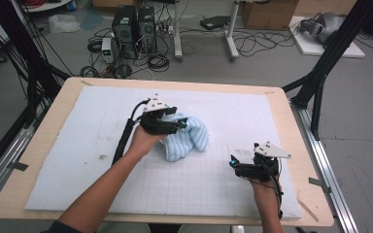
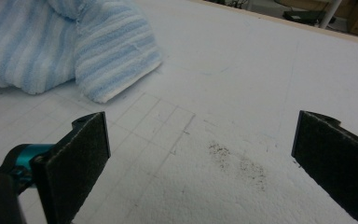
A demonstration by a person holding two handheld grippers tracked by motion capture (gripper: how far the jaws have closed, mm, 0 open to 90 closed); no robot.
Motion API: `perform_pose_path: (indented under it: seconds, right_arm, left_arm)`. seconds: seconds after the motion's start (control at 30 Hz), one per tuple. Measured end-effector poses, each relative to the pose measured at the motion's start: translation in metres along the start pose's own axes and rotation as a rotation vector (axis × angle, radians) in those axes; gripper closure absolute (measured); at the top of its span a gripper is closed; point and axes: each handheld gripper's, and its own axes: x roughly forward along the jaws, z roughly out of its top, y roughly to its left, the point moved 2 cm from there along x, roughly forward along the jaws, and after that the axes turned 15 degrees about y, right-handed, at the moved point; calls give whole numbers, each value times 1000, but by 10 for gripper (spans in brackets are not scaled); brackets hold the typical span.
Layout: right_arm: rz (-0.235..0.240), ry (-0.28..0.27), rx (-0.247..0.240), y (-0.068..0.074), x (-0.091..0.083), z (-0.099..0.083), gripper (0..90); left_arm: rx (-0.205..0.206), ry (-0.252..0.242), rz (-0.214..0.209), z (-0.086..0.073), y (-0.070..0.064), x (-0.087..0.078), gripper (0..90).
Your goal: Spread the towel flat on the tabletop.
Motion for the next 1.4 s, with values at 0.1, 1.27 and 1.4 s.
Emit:
perform_pose_path:
  seconds: [0.1,1.27,1.4]
  right_arm:
    - [23,0,-7,3,3,3,32]
    - [51,125,-108,30,110,135,844]
    - [-53,135,-83,24,114,143,844]
  left_arm:
    - [-19,-23,36,-8,15,-19,371]
    - [-114,110,-8,-83,23,-15,355]
    - [-101,130,9,-76,12,2,347]
